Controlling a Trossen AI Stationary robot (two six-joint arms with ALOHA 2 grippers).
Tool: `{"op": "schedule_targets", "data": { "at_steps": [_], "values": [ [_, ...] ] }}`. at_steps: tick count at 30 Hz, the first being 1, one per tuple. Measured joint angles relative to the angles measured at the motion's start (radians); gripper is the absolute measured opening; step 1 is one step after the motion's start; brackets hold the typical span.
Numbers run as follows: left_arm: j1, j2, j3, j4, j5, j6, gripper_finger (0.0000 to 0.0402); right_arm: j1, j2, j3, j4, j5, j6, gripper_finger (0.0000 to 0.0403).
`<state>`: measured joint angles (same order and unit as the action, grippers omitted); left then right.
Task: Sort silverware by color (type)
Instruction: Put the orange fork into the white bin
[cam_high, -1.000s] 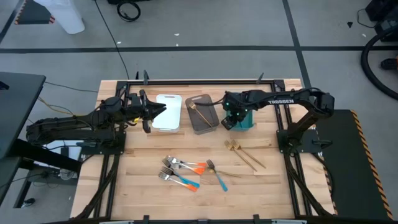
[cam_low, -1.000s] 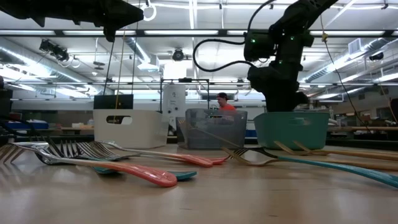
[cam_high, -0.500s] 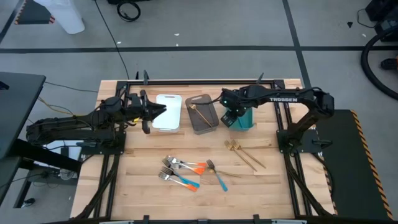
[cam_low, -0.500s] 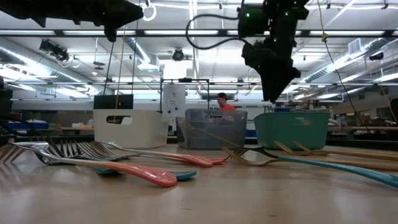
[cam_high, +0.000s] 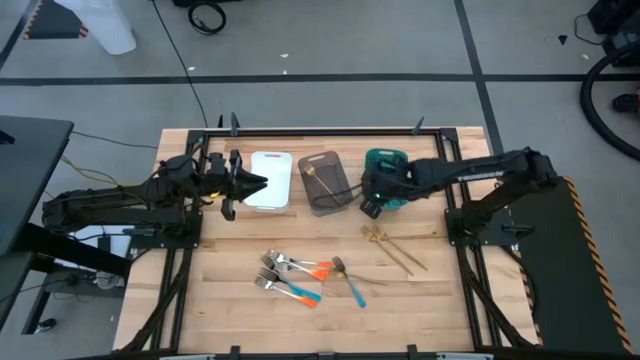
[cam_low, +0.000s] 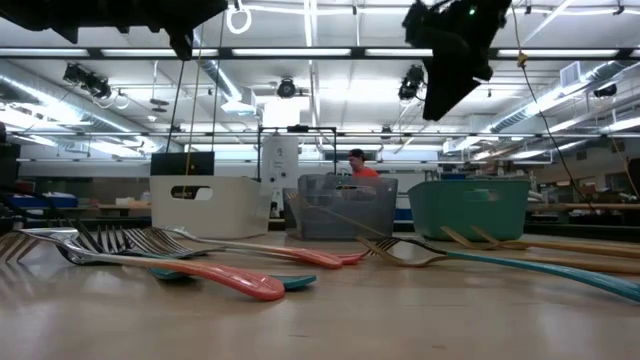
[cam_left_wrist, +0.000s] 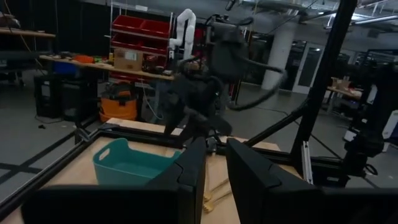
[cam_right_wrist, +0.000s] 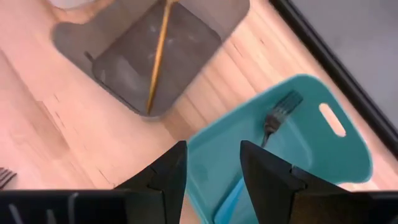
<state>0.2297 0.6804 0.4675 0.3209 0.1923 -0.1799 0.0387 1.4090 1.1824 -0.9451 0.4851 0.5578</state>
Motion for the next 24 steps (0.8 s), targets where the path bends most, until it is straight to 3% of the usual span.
{"op": "schedule_targets", "data": {
  "at_steps": [7,12,17,24],
  "values": [
    [-0.095,0.0,0.0,0.046,0.152,0.087,0.007,0.121,-0.016,-0.086,0.111,0.099,0.006,0.016],
    [-0.211,0.026,0.0,0.032,0.162,0.1,0.007,0.18,-0.016,-0.144,0.224,0.162,-0.016,0.016],
    [-0.332,0.093,0.0,-0.006,0.05,-0.001,0.007,0.246,-0.012,-0.214,0.422,0.202,-0.042,0.016],
    [-0.424,0.2,0.0,-0.089,-0.113,-0.112,0.007,0.285,-0.012,-0.293,0.611,0.11,-0.049,0.016]
  ]
}}
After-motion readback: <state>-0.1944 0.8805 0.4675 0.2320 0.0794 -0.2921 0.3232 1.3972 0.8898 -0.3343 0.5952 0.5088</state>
